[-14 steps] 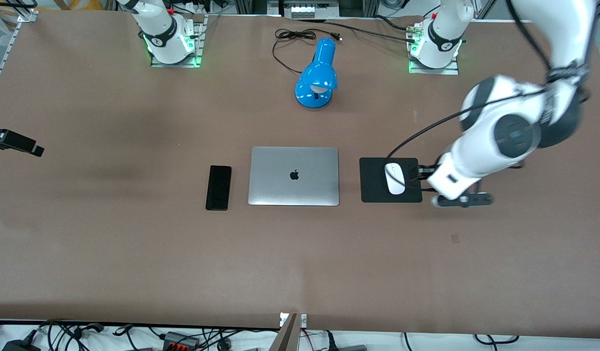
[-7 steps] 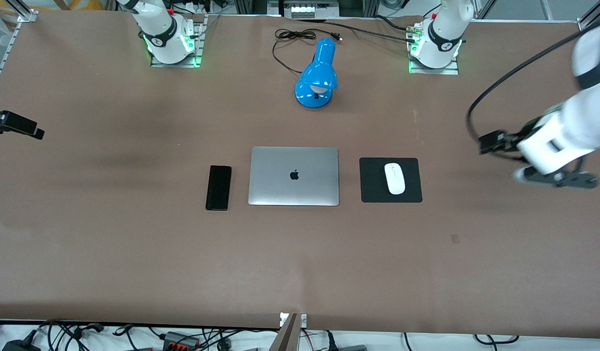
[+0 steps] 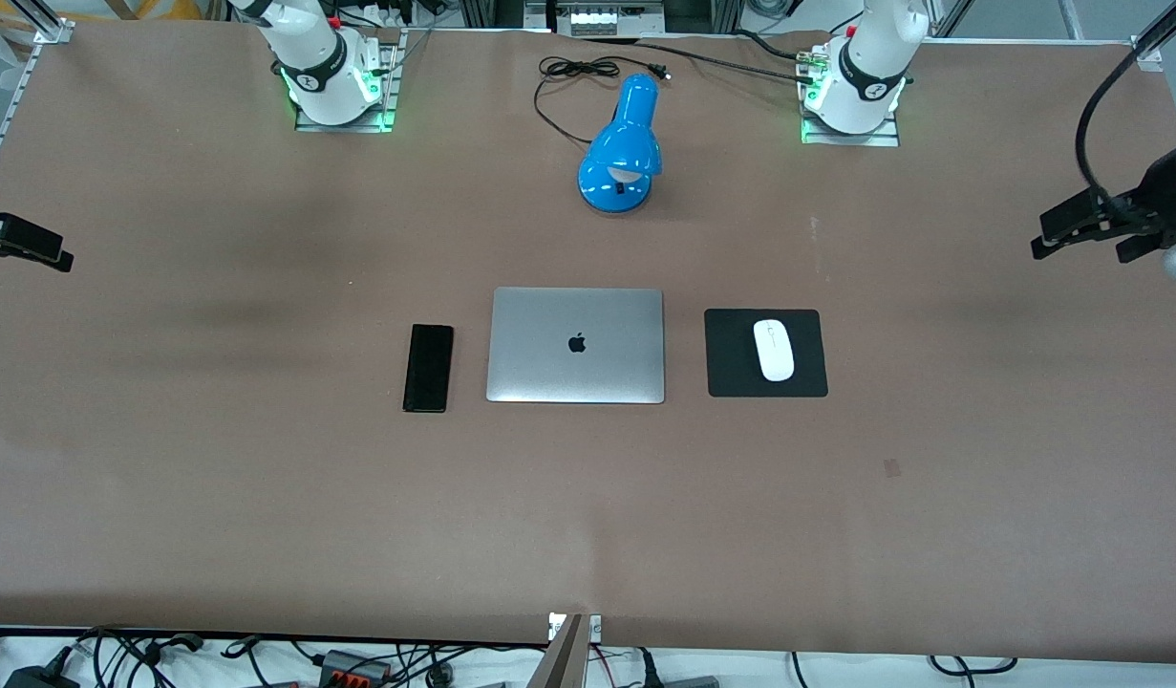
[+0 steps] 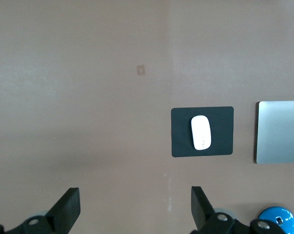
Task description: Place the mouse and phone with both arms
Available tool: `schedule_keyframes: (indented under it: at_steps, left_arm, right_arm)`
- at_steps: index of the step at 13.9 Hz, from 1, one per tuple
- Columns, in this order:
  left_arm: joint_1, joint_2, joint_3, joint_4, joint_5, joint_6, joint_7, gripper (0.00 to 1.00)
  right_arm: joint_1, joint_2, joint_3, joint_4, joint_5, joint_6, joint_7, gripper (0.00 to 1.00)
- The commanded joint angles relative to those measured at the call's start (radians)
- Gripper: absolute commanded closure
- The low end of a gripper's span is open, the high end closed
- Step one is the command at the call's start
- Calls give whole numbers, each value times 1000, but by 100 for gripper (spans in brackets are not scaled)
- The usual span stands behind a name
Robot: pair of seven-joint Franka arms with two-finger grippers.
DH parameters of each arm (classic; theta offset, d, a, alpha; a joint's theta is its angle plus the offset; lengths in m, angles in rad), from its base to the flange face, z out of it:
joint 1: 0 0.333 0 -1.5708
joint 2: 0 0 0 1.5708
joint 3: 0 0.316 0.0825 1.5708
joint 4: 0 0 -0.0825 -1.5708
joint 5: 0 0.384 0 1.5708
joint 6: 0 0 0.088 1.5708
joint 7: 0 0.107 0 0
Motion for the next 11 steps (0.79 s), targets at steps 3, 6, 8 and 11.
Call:
schedule_keyframes:
  at_steps: [3, 6, 8, 11]
  left_arm:
    - [23, -90, -55, -114, 39, 31, 15, 0]
    - [24, -67, -53, -85, 39, 0, 15, 0]
    - [24, -65, -53, -81, 39, -1, 15, 0]
    - [23, -58, -55, -84, 37, -1, 9, 0]
  right_arm:
    - [2, 7, 7, 22, -10, 6, -12, 0]
    - [-4, 13, 10, 22, -3, 6, -16, 0]
    - [-4, 13, 7, 22, 26, 6, -16, 0]
    - [-6, 12, 5, 22, 29, -1, -23, 0]
